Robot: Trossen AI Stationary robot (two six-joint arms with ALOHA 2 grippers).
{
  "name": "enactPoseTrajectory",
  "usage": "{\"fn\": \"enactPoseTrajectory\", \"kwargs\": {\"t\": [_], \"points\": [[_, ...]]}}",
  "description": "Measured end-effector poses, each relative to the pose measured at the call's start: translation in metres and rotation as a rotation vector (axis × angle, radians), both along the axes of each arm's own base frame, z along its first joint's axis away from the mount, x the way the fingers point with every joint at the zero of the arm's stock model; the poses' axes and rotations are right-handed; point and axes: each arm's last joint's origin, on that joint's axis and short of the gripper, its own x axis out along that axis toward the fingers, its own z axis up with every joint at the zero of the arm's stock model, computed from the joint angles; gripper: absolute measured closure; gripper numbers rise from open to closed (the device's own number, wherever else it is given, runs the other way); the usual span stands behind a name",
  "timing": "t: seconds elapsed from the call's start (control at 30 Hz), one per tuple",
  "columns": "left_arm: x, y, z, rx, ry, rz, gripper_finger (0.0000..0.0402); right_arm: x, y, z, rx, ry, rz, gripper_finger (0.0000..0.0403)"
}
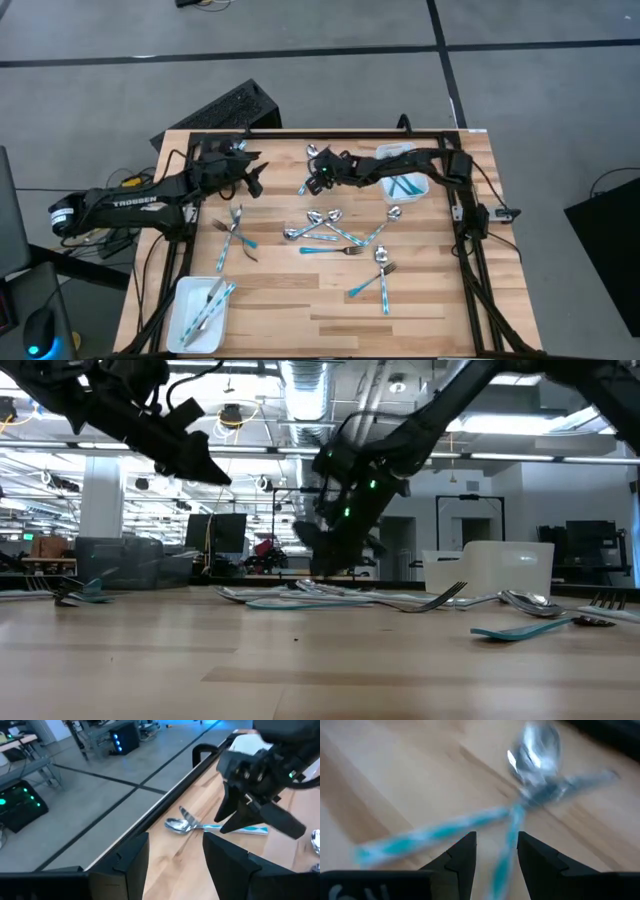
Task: Sort silverware by color (type)
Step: Put the light blue spoon into the black bin
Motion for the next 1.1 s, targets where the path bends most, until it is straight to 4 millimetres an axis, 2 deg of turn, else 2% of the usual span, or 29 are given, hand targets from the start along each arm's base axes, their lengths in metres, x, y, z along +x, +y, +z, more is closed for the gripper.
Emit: {"fn": "enactPoseTrajectory", "kwargs": {"t": [0.17,0.3,0.43,0.63,0.83,0.97,1.1], "points": [[0.000,0.000,0.000,0.004,0.006,-0.001,0.0227,-0.001,0.003,0.006,0.023,0.072,-0.026,0.0237],[0.000,0.000,0.000,0.013,0.006,-0.003,0.0227,-0.006,0.006,0.001,0.071,0.168,-0.005,0.0244],[0.000,0.000,0.001,0.030,0.008,-0.008,0.0227,-0.010,0.004,0.000,0.115,0.188,0.021,0.0270],[0.000,0.000,0.001,0.028,0.011,-0.008,0.0227,-0.015,0.003,-0.003,0.111,0.232,0.037,0.0334],[0.000,0.000,0.001,0.026,0.015,-0.008,0.0227,-0.015,0.003,-0.002,0.093,0.247,0.064,0.0340],[0.000,0.000,0.001,0.016,0.005,-0.004,0.0227,-0.016,0.003,0.003,0.080,0.244,0.079,0.0340],[0.002,0.000,0.001,-0.038,-0.048,-0.024,0.0227,-0.015,0.003,0.026,0.039,0.164,0.089,0.0340]]}}
